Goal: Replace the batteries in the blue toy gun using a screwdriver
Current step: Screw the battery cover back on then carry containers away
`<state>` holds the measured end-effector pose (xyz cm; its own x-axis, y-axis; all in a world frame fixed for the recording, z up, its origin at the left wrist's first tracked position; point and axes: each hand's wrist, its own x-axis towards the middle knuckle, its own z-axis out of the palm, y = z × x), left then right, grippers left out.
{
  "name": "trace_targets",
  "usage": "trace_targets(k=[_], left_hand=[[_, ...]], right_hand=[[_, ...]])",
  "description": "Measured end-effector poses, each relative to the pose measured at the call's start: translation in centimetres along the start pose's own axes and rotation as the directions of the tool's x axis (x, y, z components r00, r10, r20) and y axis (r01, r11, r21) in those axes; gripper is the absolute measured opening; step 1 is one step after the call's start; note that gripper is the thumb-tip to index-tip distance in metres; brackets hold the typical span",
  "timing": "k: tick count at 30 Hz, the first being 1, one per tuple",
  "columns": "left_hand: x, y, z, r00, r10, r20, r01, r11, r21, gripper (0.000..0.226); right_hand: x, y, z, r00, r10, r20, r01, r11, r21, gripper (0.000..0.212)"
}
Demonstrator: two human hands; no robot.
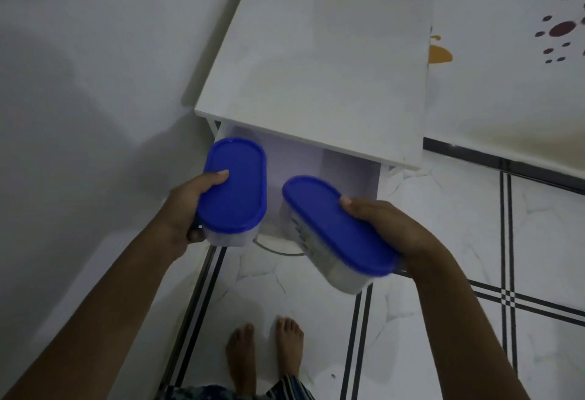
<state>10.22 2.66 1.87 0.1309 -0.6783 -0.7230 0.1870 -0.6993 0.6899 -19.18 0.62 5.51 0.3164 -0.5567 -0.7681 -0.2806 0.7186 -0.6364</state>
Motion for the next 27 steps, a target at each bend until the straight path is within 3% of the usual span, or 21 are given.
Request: trace_targets(k=[5, 9, 13, 17, 21, 24, 27], left_hand=[[3.4, 0.7, 2.7, 1.0, -0.011, -0.005, 0.012, 0.986, 0.167, 0.041], [6.0, 0.7, 5.0, 0.994, -0.077, 0.075, 0.046, 0.933, 0.357, 0.052], [8.1, -0.2, 5.5, 0.98, -0.111, 0.164, 0.038, 0.917, 0.397, 0.056], [8.7, -0.8, 5.4, 0.969, -0.055, 0.242, -0.08, 0.854, 0.513, 0.052], [9.6, -2.0, 4.4, 0.991, -0.118, 0.069, 0.048, 0.774, 0.631, 0.097], [9.3, -2.4, 4.9, 0.998, -0.066, -0.019, 0.06, 0.709, 0.703, 0.093], [9.6, -2.7, 5.3, 0.998, -0.042, -0.04, 0.058, 0.619, 0.783, 0.092]], right_hand=[[4.9, 1.0, 1.5, 0.907, -0.044, -0.418, 0.093, 0.991, 0.096, 0.024], [8.8, 1.6, 2.2, 0.808, -0.083, -0.583, 0.129, 0.991, 0.037, 0.031], [10.5, 2.5, 2.2, 0.751, -0.12, -0.649, 0.137, 0.99, -0.024, 0.037], [10.9, 4.1, 2.2, 0.723, -0.142, -0.676, 0.119, 0.99, -0.08, 0.035], [11.1, 4.4, 2.2, 0.71, -0.167, -0.684, 0.057, 0.982, -0.181, 0.032], [10.8, 4.3, 2.4, 0.711, -0.178, -0.68, -0.006, 0.966, -0.259, 0.031], [9.0, 5.4, 3.6, 0.678, -0.291, -0.675, -0.044, 0.901, -0.432, 0.042]])
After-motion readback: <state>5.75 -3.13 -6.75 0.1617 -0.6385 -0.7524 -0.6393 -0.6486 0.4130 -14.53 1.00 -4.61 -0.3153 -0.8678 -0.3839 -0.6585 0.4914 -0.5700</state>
